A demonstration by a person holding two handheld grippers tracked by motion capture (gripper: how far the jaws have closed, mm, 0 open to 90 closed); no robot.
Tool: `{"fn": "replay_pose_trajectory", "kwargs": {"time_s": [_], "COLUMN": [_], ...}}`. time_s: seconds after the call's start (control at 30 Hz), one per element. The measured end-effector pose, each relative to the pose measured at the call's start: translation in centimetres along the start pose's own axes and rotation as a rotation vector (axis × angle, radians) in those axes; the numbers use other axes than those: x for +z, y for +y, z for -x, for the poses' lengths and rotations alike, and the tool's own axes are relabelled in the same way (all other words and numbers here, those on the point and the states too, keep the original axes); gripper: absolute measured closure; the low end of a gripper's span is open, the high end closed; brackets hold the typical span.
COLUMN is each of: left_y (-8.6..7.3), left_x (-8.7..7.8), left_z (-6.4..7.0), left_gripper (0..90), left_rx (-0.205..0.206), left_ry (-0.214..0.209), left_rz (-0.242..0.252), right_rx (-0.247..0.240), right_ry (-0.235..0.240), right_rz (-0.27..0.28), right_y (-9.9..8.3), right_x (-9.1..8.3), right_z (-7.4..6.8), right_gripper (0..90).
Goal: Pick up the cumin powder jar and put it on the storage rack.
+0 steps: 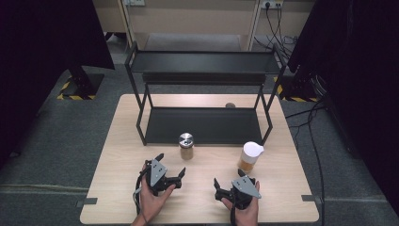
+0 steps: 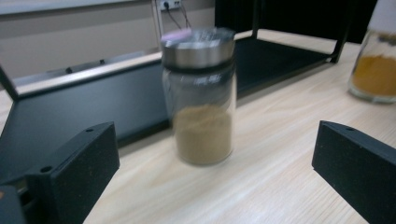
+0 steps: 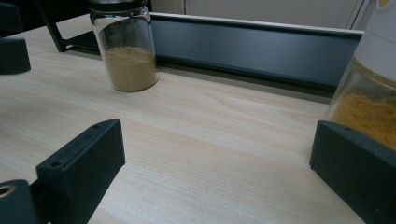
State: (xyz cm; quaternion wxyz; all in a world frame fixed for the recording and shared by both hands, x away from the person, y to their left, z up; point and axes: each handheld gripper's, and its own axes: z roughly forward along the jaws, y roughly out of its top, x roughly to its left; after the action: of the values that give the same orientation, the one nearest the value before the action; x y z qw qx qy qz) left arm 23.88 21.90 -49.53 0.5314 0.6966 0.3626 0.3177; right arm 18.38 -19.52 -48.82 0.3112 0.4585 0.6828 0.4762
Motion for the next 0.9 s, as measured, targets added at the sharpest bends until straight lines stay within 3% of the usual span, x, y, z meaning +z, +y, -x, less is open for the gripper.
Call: {"fn": "replay_pose_trajectory", "kwargs": {"time_s": [0.13, 0.33, 0.9], "left_y": [0.5, 1.3, 2.8], "left_x": [0.4, 1.6, 5.7], "left_z": [-0.2, -0.1, 0.5], "left_gripper": [0.0, 0.0, 0.3], "left_rx": [-0.030, -0.033, -0.034], "left_ry": [0.001, -0.003, 0.039], "left_rz": [0.001, -0.021, -0.055], "right_rx": [-0.005, -0.005, -0.001], "right_ry": [0.000, -0.001, 0.006], "right_rz": [0.000, 0.000, 0.002], "right_y": [0.0, 0.0, 0.0], "right_x": [0.0, 0.0, 0.0], "right_z": [0.0, -0.1, 0.1], "right_gripper": [3.3, 3.3, 3.2]}}
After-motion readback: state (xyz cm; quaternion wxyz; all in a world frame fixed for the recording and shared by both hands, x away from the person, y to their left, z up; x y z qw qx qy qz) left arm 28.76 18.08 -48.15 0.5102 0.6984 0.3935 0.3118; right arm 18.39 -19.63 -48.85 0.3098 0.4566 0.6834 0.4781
